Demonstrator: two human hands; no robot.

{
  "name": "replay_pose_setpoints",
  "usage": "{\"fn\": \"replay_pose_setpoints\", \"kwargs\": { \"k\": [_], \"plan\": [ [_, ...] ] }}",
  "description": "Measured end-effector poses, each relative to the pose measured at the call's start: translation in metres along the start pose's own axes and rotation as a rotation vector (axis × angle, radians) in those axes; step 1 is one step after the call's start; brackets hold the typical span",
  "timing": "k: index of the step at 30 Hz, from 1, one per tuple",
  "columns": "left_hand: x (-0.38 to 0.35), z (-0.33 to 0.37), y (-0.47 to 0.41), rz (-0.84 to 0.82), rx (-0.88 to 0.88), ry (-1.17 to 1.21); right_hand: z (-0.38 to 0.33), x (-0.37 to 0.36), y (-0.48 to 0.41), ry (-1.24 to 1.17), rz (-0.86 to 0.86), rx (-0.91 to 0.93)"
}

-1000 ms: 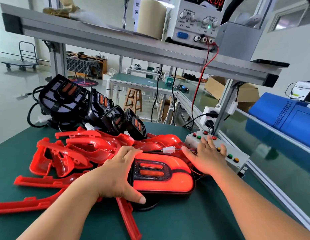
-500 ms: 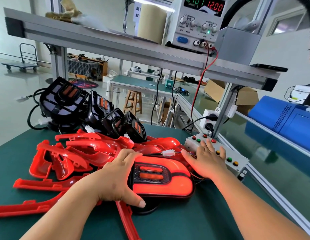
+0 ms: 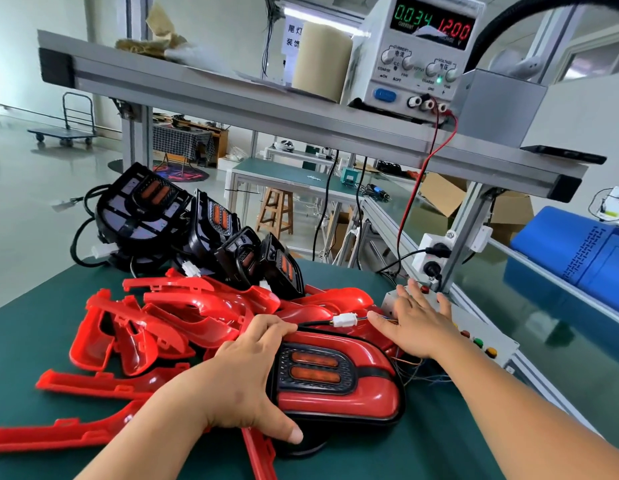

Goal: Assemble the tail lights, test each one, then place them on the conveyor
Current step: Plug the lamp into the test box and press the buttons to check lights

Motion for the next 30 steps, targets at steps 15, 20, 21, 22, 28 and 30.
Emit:
{"fn": "replay_pose_setpoints", "kwargs": {
  "k": [15, 20, 21, 22, 28, 30],
  "plan": [
    [-0.001, -0.0029, 0.0001, 0.016, -0.005, 0.003, -0.0014, -0.0066, -0.0043, 0.005, 0.022, 0.004],
    [-0.0011, -0.0027, 0.0013, 0.02, -0.006, 0.006, -0.001, -0.0076, -0.0053, -0.009, 0.023, 0.014],
    [-0.0011, -0.0026, 0.0015, 0.02, -0.007, 0.007, -0.0011, -0.0081, -0.006, -0.011, 0.028, 0.016],
    [-0.0009, -0.0023, 0.0016, 0.019, -0.007, 0.008, -0.0012, -0.0086, -0.0065, -0.015, 0.031, 0.018],
    [-0.0011, -0.0006, 0.001, 0.009, 0.001, -0.001, 0.0005, -0.0061, -0.0054, -0.052, 0.051, 0.049],
    [-0.0008, 0.0004, 0.0008, -0.001, -0.006, 0.0, -0.0001, -0.0013, 0.0009, -0.094, 0.149, 0.076]
  ]
}}
Point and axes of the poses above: each hand's wrist, its own y-axis away from the middle knuckle, its own x-axis out of the back of the hand, z = x × y, the point moved 3 cm from there along -y, towards the middle knuckle, and after that the axes turned 8 degrees about -x, right-handed, at the moved point
